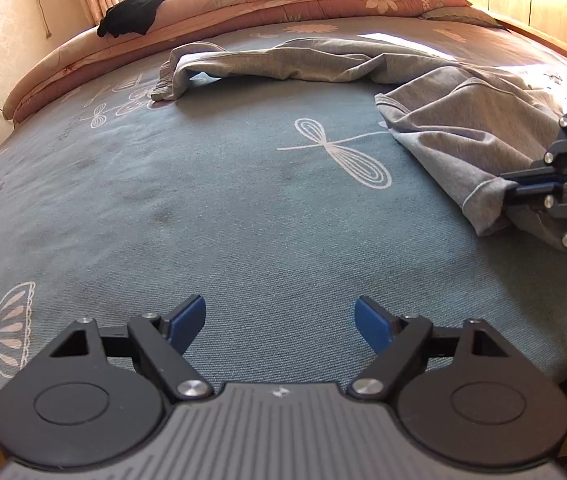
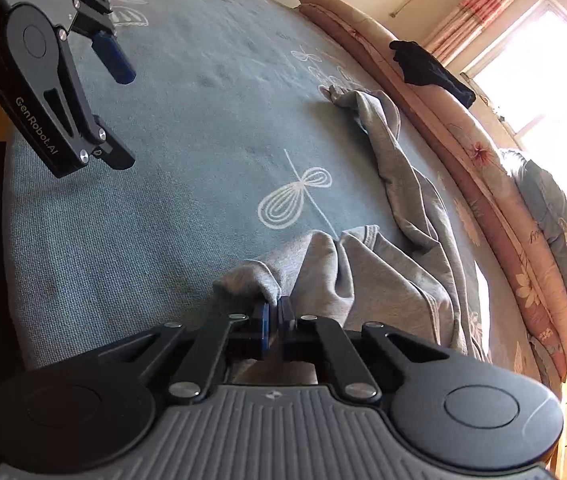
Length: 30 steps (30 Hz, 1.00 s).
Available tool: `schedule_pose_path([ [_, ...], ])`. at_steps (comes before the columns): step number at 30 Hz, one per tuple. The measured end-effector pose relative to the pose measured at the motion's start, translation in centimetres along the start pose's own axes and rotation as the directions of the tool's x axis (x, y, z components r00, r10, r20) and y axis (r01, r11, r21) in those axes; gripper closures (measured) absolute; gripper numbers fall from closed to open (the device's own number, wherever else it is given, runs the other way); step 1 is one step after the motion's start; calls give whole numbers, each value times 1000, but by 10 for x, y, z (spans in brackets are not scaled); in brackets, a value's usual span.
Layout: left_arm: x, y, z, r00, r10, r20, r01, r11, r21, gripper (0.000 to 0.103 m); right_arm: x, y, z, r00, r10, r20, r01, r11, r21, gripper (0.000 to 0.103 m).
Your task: Fold clothes
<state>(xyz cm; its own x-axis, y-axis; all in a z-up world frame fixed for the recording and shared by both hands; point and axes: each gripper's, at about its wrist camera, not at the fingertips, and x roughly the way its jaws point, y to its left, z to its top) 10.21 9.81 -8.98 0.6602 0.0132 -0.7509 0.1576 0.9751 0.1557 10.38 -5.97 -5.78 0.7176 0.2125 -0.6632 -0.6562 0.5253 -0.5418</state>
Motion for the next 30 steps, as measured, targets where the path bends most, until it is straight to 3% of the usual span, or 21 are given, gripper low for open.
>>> schedule_pose_path([
  [6,1,-16,11,999,-28,16,27,999,24,21,-35,-57,-37,985,-167,-41,172,974,147,99],
  [10,0,-28,16,998,-56,27,55,998,38,21,-51,-99,-74,953,-272,-134,298,921,250,99],
  [15,-1,-47,22,997,-78,26,76,993,85,21,-64,-137,-131,916,-298,-268,387,830,402,99],
  [19,-2,-57,28,995,-96,27,93,990,108,21,-64,-143,-177,873,-289,-394,458,763,456,99],
  [21,-1,-61,33,993,-118,31,114,988,106,21,-62,-139,-192,871,-251,-421,446,763,467,97],
  [26,6,-73,50,982,-185,26,183,980,77,21,-70,-123,-195,900,-221,-375,395,775,493,86],
  [30,17,-74,72,945,-325,29,326,943,-63,21,-86,-118,-184,927,-224,-302,357,776,520,65],
])
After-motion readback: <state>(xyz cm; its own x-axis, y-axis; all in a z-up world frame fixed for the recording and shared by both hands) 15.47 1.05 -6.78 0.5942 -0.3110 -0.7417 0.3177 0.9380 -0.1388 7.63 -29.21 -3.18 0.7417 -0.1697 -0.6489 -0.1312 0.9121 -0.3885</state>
